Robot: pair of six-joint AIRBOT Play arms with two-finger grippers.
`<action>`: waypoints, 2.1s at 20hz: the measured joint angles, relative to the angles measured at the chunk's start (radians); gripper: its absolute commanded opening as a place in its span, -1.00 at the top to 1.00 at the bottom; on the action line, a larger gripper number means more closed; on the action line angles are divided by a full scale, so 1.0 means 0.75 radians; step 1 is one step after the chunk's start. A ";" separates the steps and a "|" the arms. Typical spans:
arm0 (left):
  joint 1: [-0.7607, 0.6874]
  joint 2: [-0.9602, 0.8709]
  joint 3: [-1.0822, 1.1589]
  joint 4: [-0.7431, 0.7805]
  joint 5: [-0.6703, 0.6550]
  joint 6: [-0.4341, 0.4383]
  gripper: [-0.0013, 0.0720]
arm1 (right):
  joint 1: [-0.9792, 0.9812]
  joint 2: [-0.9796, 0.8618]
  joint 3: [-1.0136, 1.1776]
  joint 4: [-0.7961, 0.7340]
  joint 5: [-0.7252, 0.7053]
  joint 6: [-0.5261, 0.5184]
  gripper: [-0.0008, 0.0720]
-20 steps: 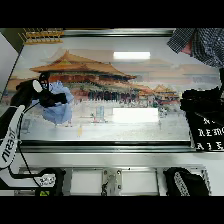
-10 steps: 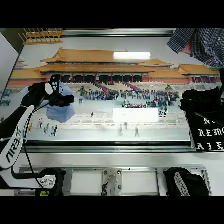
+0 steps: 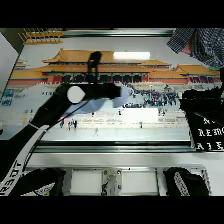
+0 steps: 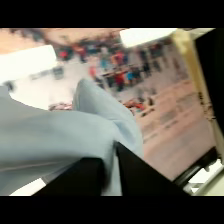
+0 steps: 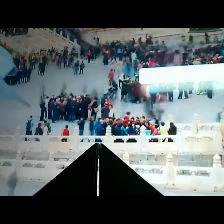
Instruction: Fold the clothes and pants, and hang the long-sleeved shirts on hangers.
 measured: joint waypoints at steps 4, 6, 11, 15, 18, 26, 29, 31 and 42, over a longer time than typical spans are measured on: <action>-0.027 -0.098 0.205 0.016 -0.028 -0.006 -0.71 | 0.000 0.000 0.000 0.014 -0.002 0.000 0.93; 0.090 -0.094 0.219 0.031 -0.094 -0.015 -0.71 | 0.000 0.000 0.000 0.015 -0.003 -0.001 0.93; 0.571 0.036 -0.084 0.057 -0.269 -0.031 -0.71 | 0.000 -0.001 0.000 0.020 -0.001 0.000 0.93; 0.912 0.060 -0.383 0.033 -0.323 -0.022 -0.71 | 0.000 -0.013 0.000 0.023 -0.001 0.001 0.93; 1.015 -0.013 -0.500 -0.064 -0.341 0.074 -0.71 | 0.000 -0.024 0.000 0.030 0.000 0.004 0.93; 0.923 -0.237 -0.471 -0.171 -0.380 0.177 -0.70 | 0.000 -0.035 0.000 0.033 0.005 0.004 0.93; 0.879 -0.259 -0.442 -0.178 -0.389 0.183 0.95 | 0.000 -0.044 0.000 0.030 0.006 0.006 0.91; 0.870 -0.264 -0.408 -0.176 -0.401 0.192 0.95 | -0.012 -0.080 0.001 0.011 0.019 0.043 0.90; 0.912 -0.138 -0.301 -0.118 -0.450 0.242 0.95 | -0.134 -0.705 -0.083 0.077 -0.021 0.051 -0.44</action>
